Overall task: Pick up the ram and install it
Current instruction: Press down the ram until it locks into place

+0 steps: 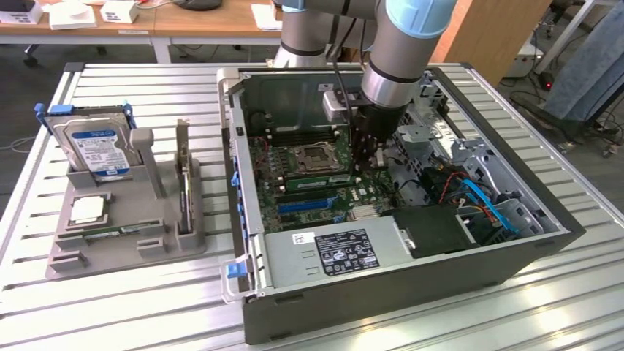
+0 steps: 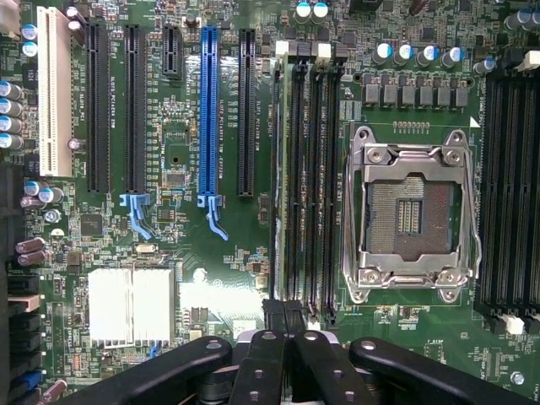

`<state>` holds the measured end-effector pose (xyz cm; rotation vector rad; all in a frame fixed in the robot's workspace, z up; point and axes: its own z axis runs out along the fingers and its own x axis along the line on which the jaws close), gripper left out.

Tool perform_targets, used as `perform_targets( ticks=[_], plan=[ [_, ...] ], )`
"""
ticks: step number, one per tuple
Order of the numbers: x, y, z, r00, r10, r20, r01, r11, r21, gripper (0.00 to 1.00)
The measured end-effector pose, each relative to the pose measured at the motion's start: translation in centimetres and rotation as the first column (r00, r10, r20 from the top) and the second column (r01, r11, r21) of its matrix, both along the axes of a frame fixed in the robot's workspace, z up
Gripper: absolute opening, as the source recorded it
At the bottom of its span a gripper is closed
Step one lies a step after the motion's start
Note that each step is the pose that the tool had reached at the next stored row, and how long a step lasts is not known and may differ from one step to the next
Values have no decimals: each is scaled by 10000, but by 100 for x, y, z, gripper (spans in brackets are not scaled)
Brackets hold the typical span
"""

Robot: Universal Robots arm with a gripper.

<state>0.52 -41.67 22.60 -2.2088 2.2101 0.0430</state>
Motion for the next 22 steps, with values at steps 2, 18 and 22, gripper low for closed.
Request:
perform_targets(
  ticks=[2, 18, 22],
  plan=[
    [0, 1, -6, 10000, 0, 2, 0, 10000, 5, 9],
    [0, 0, -26, 10000, 0, 0, 0, 10000, 0, 9],
    [0, 0, -33, 10000, 1, 0, -1, 10000, -1, 9]
  ],
)
